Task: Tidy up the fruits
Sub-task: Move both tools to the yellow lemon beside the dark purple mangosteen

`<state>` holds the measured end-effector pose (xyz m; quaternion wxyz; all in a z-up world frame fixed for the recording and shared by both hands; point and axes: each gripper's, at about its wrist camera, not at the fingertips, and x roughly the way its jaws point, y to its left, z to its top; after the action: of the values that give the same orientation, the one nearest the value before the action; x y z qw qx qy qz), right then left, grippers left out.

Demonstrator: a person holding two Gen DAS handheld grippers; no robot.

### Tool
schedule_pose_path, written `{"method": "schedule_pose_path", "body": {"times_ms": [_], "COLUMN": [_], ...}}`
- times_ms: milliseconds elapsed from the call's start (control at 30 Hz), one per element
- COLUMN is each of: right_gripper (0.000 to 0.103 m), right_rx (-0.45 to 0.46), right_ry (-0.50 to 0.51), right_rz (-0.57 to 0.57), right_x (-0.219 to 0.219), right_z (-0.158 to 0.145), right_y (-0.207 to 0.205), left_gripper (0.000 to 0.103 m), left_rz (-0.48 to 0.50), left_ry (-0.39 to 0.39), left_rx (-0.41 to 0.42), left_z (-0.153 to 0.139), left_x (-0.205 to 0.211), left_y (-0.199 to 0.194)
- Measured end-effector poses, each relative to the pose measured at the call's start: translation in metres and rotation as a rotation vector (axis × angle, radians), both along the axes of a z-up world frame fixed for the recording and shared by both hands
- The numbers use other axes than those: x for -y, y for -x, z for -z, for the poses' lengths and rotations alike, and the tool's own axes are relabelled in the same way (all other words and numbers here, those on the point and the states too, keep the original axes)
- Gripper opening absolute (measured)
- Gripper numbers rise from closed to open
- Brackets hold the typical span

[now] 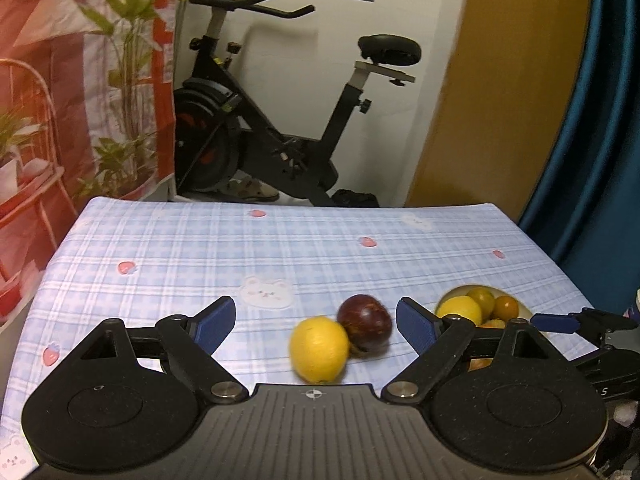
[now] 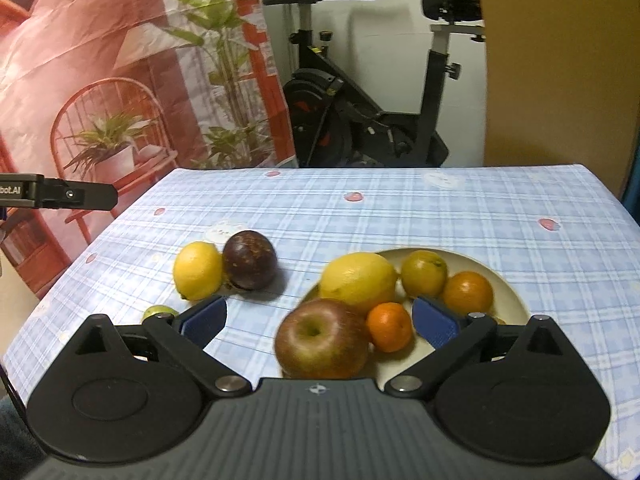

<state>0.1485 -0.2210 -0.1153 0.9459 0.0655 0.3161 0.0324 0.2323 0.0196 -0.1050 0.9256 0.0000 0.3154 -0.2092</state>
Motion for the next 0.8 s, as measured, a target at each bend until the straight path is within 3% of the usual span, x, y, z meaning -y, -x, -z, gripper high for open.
{"method": "schedule_pose_path", "body": {"times_ms": [233, 333, 433, 800], "right_gripper": [0.101, 0.095, 0.087, 0.082], "right_rx": [-0.005, -0.003, -0.003, -0.053], "right_ry": [0.116, 0.227, 0.271, 0.185], "right_rz": [-0.080, -0.164, -0.231, -0.279], "right_x": [-0.023, -0.038, -0.050, -0.072], "right_z": [0.002, 0.002, 0.004, 0.024], "right_y": [-0.017, -0.027, -0.037, -0.059], "left_gripper": [0.085, 0.081, 0.080, 0.079], "left_rz": [-0.011, -0.016, -0.022, 0.059], "left_ry": [0.011, 0.013, 0.024, 0.040], "left_rx": [-0.010, -0.012, -0.028, -0.168], "left_z": [0.004, 0.008, 0.015, 0.059], "left_x": [-0.010, -0.011, -0.012, 0.005], "left_y": [-0.004, -0.009, -0.014, -0.046]}}
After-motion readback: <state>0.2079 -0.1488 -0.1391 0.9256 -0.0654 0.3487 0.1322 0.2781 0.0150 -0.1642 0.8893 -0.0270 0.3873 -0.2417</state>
